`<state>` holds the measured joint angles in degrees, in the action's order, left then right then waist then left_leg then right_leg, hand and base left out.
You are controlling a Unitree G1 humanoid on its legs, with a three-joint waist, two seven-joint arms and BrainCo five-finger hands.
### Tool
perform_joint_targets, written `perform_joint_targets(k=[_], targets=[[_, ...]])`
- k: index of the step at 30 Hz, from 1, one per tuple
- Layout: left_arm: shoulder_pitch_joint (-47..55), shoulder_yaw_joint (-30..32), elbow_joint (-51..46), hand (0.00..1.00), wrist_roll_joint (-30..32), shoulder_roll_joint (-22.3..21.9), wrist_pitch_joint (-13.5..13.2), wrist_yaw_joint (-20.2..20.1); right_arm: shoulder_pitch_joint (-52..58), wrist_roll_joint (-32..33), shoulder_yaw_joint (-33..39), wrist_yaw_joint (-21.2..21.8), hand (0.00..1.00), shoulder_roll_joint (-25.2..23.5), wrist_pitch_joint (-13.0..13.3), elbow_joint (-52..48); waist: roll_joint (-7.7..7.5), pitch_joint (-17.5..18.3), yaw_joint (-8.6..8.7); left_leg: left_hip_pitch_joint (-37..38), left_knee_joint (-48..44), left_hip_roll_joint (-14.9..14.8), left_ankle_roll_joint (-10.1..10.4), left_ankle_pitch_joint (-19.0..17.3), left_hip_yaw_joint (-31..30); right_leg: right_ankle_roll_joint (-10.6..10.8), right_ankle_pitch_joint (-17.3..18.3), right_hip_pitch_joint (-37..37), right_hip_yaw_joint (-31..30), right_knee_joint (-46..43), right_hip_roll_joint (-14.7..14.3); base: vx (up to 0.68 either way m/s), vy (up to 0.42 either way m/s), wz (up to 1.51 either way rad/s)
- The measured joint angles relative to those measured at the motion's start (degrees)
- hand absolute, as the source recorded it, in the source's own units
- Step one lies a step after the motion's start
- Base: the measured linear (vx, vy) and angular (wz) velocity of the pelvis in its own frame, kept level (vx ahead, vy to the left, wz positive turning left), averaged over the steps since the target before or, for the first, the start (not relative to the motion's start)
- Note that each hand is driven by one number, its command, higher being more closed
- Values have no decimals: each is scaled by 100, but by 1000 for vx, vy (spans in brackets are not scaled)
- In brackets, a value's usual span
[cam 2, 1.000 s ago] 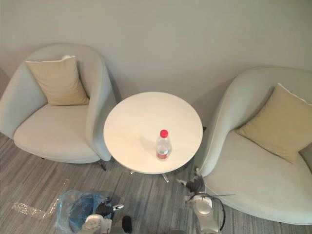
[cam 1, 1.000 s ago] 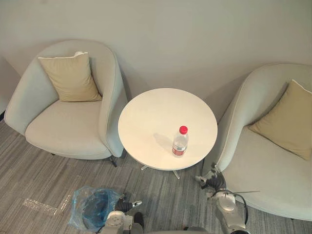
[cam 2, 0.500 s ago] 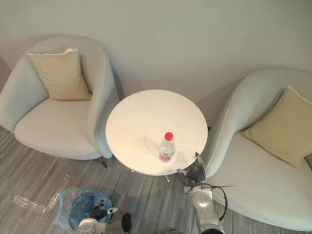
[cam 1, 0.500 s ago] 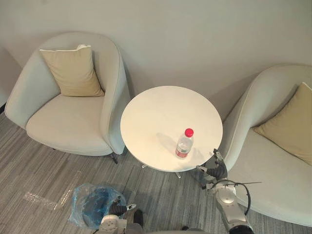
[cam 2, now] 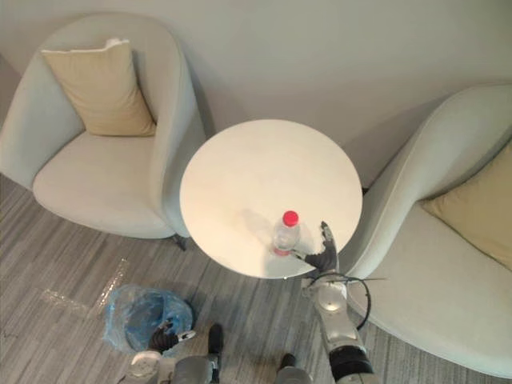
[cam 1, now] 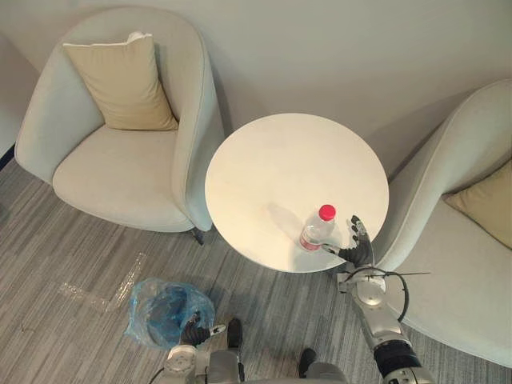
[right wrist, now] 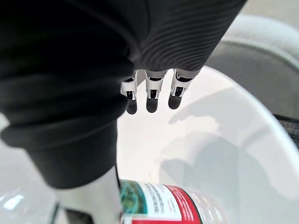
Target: Gather rubbish on tea table into small bin, then transfer packed bag to large trash can.
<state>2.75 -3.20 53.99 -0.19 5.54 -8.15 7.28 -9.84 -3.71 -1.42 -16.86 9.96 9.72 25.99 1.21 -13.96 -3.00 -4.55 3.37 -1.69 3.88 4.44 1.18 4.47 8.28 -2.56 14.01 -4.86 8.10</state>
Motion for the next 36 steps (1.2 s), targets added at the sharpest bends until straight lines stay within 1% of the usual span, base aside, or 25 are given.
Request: perform_joint_targets(k=[4, 8, 12, 13, 16, 21, 27, 31, 36], targets=[[-94, -5, -121, 0, -10, -15, -22, 1, -407, 160, -192, -12, 0, 141, 0, 27, 111, -280, -45, -236, -250, 20, -15, -53, -88, 0, -2, 108, 4, -104, 25, -46, 14, 13], [-156, -6, -165, 0, -20, -18, -29, 5, -729, 200, -364, -22, 0, 132, -10, 270, 163, -364, -86, -516, -418, 35, -18, -61, -164, 1, -2, 314, 23, -192, 39, -73, 16, 9], [-175, -13, -169, 0, -112, -22, -31, 23, -768, 201, -600, -8, 0, 115, -10, 398, 178, -383, -156, -550, -466, 49, -15, -75, -193, 1, -2, 317, 35, -205, 53, -41, 9, 4], [-196, -14, -169, 0, -112, -24, -31, 25, -775, 201, -627, -5, 100, 115, -20, 429, 202, -401, -190, -553, -471, 52, -15, -75, -200, 1, -2, 316, 35, -209, 54, -40, 4, 1], [-225, -20, -170, 0, -112, -54, -33, 24, -838, 188, -704, -5, 100, 126, -26, 429, 262, -456, -206, -615, -537, 61, -10, -85, -230, 2, -1, 339, 44, -218, 59, -49, 4, 4], [-307, -74, -180, 0, -115, -59, -51, 26, -1212, 186, -828, -25, 100, 166, -122, 505, 351, -583, -225, -764, -652, 61, -16, -88, -285, 3, -1, 442, 66, -280, 51, -43, -2, 5], [-307, -105, -258, 0, -116, -56, -53, 25, -1257, 215, -830, -117, 100, 140, -121, 482, 344, -596, -302, -810, -652, 85, -18, -86, -346, 4, -2, 451, 89, -271, 57, -6, -2, 5], [-307, -103, -258, 0, -112, -56, -44, 22, -1235, 218, -784, -115, 100, 162, -116, 308, 343, -596, -300, -805, -650, 90, -19, -86, -347, 12, -7, 442, 82, -264, 61, 0, 0, 0], [-304, -99, -255, 0, -105, -56, -1, 23, -742, 254, -737, -95, 100, 184, -64, -396, 336, -600, -289, -678, -634, 96, -19, -87, -336, 64, -75, 284, 34, -152, 62, -4, 2, -1]])
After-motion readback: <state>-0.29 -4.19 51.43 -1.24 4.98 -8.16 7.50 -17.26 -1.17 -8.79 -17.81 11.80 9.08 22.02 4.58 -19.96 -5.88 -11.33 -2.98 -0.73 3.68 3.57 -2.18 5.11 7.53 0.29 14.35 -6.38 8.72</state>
